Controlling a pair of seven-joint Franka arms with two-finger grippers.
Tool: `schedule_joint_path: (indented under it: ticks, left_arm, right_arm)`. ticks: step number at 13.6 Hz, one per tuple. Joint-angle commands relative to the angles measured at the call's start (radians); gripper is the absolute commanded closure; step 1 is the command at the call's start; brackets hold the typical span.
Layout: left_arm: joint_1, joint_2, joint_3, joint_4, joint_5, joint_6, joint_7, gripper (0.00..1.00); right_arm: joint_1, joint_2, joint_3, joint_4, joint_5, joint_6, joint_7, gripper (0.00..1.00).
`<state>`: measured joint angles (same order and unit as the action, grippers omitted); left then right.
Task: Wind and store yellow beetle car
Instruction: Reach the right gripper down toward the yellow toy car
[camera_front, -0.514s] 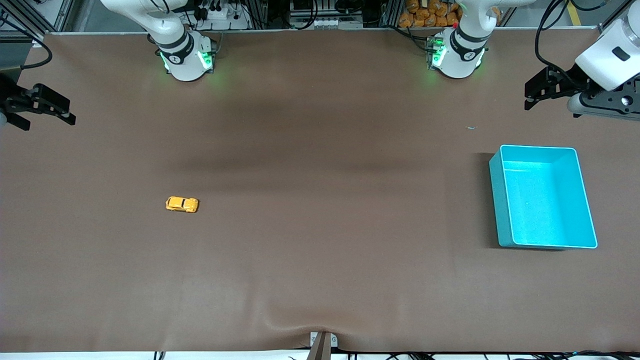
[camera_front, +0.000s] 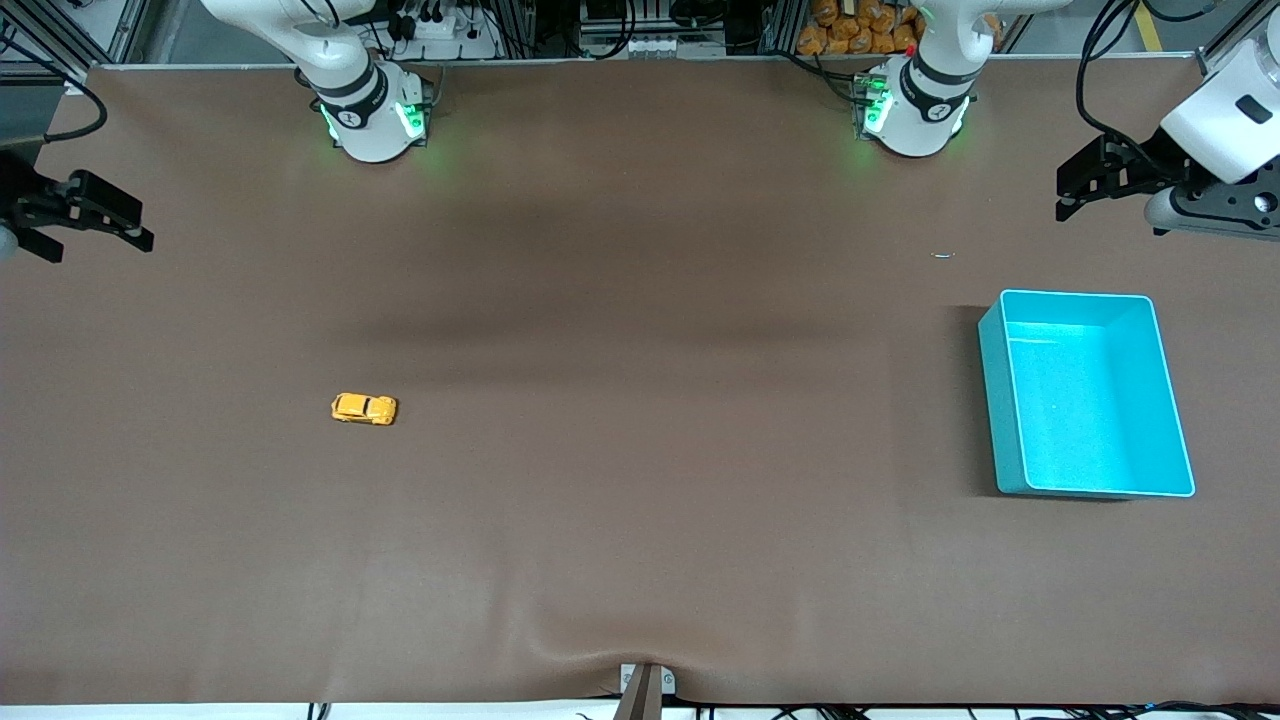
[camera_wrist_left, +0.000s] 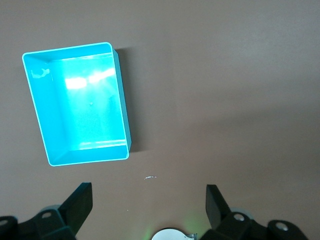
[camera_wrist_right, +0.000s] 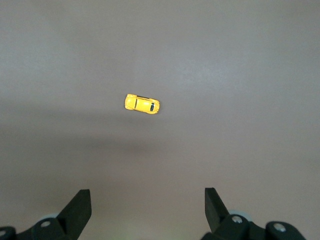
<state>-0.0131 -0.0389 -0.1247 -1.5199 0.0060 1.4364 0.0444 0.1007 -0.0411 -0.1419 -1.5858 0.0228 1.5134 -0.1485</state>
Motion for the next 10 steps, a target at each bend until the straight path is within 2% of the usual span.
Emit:
schedule_joint_path:
  ticks: [1, 7, 10]
  left_arm:
    - [0.005, -0.013, -0.009, 0.004, 0.002, -0.019, 0.003, 0.0]
    - [0.004, -0.012, -0.009, 0.007, 0.002, -0.034, 0.002, 0.0]
    - [0.002, -0.012, -0.01, 0.007, 0.002, -0.034, 0.003, 0.0]
  right_arm:
    - [0.007, 0.014, -0.007, -0.057, 0.005, 0.059, -0.037, 0.0]
    - [0.004, 0.043, -0.007, -0.287, -0.001, 0.373, -0.167, 0.0]
    - [0.004, 0.099, -0.007, -0.422, -0.003, 0.583, -0.422, 0.0]
